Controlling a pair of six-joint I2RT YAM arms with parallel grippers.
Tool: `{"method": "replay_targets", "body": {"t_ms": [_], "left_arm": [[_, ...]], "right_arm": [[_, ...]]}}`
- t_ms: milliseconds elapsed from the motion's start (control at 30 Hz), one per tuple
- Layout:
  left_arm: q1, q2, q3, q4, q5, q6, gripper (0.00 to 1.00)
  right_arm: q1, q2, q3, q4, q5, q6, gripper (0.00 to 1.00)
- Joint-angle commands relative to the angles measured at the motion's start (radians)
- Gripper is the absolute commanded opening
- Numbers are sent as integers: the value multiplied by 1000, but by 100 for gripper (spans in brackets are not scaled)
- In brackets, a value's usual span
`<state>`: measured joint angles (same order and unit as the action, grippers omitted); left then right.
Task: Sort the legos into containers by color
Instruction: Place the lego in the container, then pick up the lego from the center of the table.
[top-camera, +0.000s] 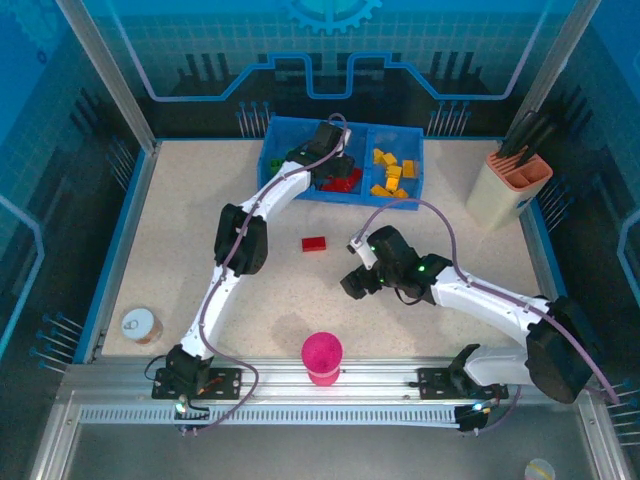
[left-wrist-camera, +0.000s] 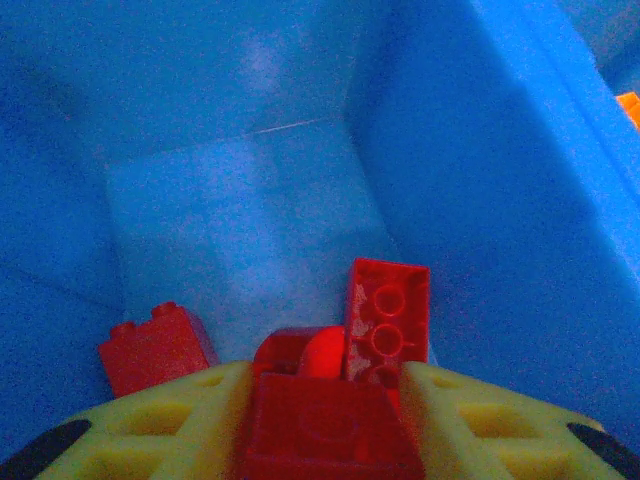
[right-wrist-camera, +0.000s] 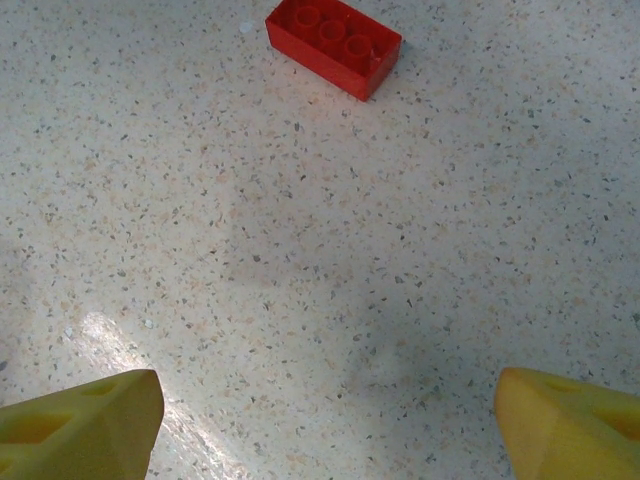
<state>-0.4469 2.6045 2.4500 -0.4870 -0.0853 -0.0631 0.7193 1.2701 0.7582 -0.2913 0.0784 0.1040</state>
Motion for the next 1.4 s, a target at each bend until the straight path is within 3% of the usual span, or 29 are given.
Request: {"method": "replay_targets", "body": {"t_ms": [0, 133, 267, 467, 700, 767, 867, 967, 1133, 1367], "left_arm": [[2, 5, 35, 19, 2, -6, 51], [2, -17, 36, 57, -7, 16, 59], [2, -81, 39, 75, -21, 51, 59], [2, -280, 28, 47, 17, 137, 63], [45, -563, -45, -178, 48, 205, 63], [77, -694, -189, -201, 20, 196, 66], [130, -966, -568, -74, -28, 173, 72], [189, -1188, -832, -18, -36, 134, 75], [241, -1422, -1077, -42, -67, 181, 87], [297, -1569, -1269, -47, -63, 220, 93]], "right_arm": [[5, 21, 13, -14, 12, -28, 87], [4, 31, 29, -16, 15, -47, 87], [-1, 46, 50, -7, 5, -92, 87], [-15, 150, 140, 46, -94, -287, 87], [-48, 324, 325, 10, -270, -489, 88], [-50, 384, 392, -5, -264, -540, 89], [-72, 481, 525, -64, -307, -594, 90], [-77, 577, 655, -138, -302, -667, 90], [-84, 651, 719, -160, -260, -728, 90], [-83, 724, 779, -221, -226, -818, 92]]}}
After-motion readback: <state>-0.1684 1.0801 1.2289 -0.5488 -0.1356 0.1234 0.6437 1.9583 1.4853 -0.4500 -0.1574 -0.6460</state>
